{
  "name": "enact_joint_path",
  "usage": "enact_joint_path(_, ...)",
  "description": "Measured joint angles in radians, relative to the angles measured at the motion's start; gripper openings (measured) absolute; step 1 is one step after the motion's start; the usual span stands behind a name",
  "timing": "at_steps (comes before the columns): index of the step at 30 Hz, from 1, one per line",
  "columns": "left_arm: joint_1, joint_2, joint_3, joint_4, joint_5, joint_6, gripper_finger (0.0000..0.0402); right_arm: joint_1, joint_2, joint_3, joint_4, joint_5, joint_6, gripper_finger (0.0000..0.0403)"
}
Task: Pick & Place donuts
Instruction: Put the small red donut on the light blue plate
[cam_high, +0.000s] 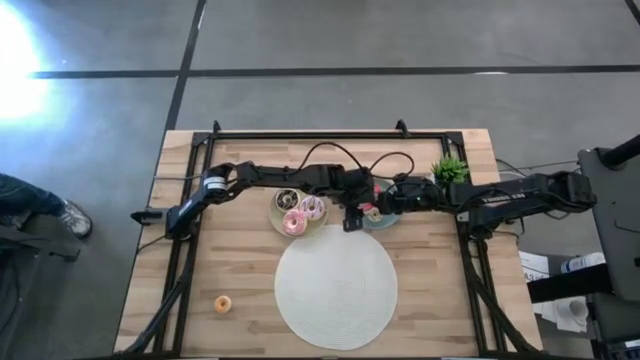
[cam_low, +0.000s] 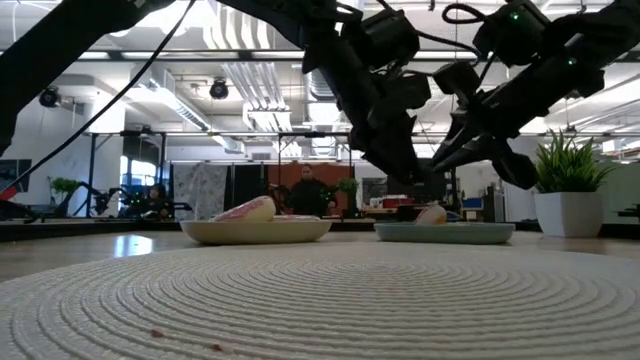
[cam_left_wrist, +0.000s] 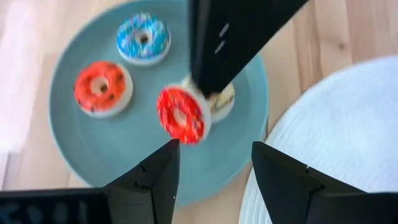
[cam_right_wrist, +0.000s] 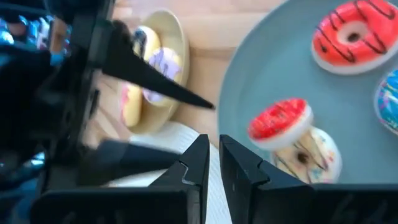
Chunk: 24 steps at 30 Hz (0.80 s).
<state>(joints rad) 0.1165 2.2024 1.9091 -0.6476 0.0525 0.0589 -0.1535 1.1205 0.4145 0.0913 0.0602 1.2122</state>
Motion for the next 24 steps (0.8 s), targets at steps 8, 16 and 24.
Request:
enact_joint_path(8,-0.030,-0.055,-0.002,-0.216,0.028,0.003,0.0174,0.047,-0.117,0.003,-0.180,-0.004,-0.096,0.0031)
enact_joint_path(16,-0.158,-0.291,-0.207,-0.197,-0.127,-0.030,0.0174,0.084,-0.227,0.005,-0.307,0.002,-0.191,0.0031)
enact_joint_path(24,-0.169,-0.541,-0.625,0.094,-0.141,-0.435,0.0174,0.090,-0.133,0.026,-0.408,-0.023,-0.333,0.0031)
